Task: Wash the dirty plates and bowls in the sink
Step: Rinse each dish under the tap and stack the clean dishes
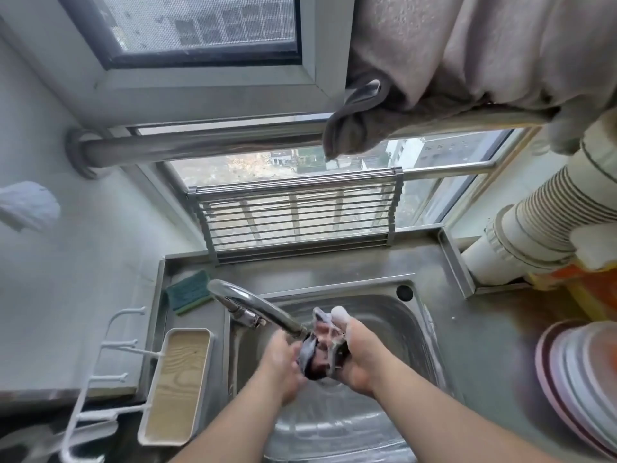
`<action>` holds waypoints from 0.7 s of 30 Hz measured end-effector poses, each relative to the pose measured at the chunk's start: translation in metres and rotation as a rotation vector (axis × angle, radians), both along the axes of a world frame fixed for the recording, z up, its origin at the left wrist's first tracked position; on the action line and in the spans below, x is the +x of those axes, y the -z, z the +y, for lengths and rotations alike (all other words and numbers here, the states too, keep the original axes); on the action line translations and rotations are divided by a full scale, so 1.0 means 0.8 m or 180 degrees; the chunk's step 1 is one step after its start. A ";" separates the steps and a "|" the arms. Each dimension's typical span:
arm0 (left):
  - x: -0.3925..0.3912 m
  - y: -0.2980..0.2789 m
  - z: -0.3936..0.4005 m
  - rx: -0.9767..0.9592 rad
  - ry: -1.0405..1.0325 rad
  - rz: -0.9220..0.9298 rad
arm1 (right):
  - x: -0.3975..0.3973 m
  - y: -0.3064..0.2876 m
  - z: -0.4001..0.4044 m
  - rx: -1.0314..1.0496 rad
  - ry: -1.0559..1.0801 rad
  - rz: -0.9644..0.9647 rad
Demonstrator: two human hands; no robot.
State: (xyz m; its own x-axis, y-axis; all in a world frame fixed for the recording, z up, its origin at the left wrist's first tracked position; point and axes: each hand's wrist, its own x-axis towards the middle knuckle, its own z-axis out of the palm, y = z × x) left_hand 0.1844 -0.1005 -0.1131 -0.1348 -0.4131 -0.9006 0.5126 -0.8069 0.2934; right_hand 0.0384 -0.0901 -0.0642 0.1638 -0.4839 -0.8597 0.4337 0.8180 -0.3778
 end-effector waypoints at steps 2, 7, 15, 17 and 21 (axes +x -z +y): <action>-0.038 -0.031 0.025 -0.0391 0.0306 0.0372 | 0.007 0.008 0.004 0.0058 0.0032 -0.0017; -0.090 -0.021 0.057 -0.1219 0.1027 -0.1365 | 0.004 0.042 0.027 0.0697 0.0686 -0.0097; -0.086 0.062 0.045 -0.1564 0.2183 -0.2483 | -0.005 0.110 0.029 0.0681 0.0740 -0.0594; -0.096 0.079 0.043 -0.1157 0.1633 -0.2017 | -0.002 0.140 0.030 0.0783 0.0755 -0.0310; -0.107 0.132 0.034 -0.0552 0.1231 -0.1367 | 0.006 0.206 0.023 0.0766 0.0343 0.0428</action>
